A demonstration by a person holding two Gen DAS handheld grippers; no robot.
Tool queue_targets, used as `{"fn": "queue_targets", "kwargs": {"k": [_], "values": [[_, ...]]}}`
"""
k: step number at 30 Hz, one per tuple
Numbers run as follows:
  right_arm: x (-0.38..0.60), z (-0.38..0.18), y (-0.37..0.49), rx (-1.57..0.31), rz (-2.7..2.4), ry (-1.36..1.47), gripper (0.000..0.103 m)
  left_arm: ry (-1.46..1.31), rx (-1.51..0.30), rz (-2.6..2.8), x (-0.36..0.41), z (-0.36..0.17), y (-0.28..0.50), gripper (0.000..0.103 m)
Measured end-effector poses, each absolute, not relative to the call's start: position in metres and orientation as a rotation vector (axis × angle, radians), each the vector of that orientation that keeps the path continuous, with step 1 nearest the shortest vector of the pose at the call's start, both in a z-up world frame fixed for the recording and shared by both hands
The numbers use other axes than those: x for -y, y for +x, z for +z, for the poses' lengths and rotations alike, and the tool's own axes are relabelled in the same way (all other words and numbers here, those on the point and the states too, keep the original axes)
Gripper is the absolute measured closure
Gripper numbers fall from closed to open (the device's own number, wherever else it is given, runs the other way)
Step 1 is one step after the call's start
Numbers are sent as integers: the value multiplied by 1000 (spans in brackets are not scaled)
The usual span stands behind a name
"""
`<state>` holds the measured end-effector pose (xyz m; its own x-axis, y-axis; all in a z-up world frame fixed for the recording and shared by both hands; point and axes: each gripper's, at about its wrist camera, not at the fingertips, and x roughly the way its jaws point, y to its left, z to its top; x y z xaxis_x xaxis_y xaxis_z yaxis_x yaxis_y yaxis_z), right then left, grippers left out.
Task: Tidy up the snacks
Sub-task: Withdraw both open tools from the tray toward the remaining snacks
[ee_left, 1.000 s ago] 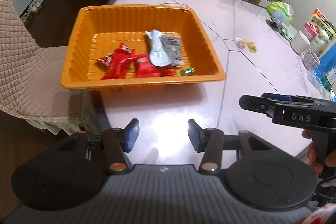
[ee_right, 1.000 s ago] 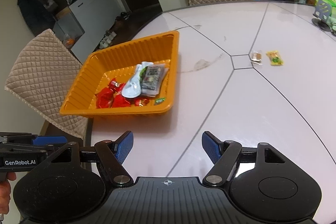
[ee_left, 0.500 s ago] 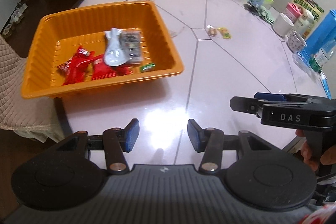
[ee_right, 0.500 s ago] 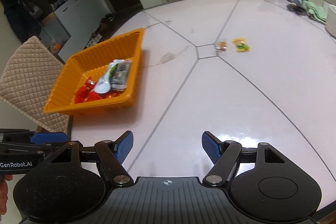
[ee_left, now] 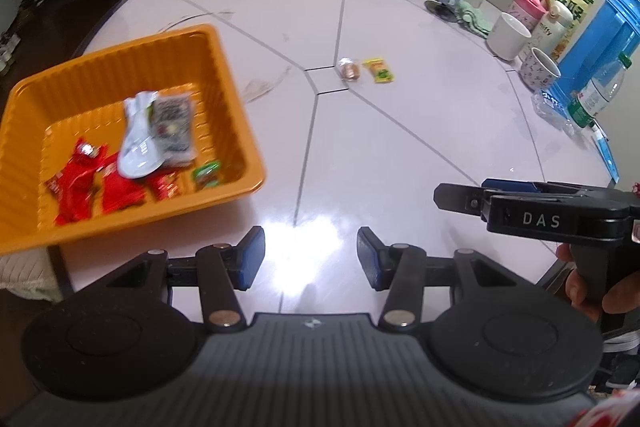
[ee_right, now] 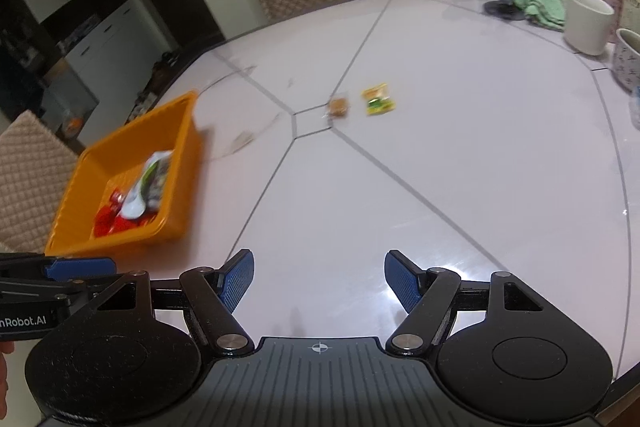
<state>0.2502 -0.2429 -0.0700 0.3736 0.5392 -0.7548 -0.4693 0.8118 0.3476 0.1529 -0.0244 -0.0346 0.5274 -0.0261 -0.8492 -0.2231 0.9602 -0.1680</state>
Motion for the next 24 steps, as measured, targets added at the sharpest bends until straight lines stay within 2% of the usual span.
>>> {"fn": "queue_targets", "kwargs": {"k": [24], "values": [[266, -88, 346, -919, 504, 182, 31, -157, -976, 60, 43, -63, 302, 57]]}}
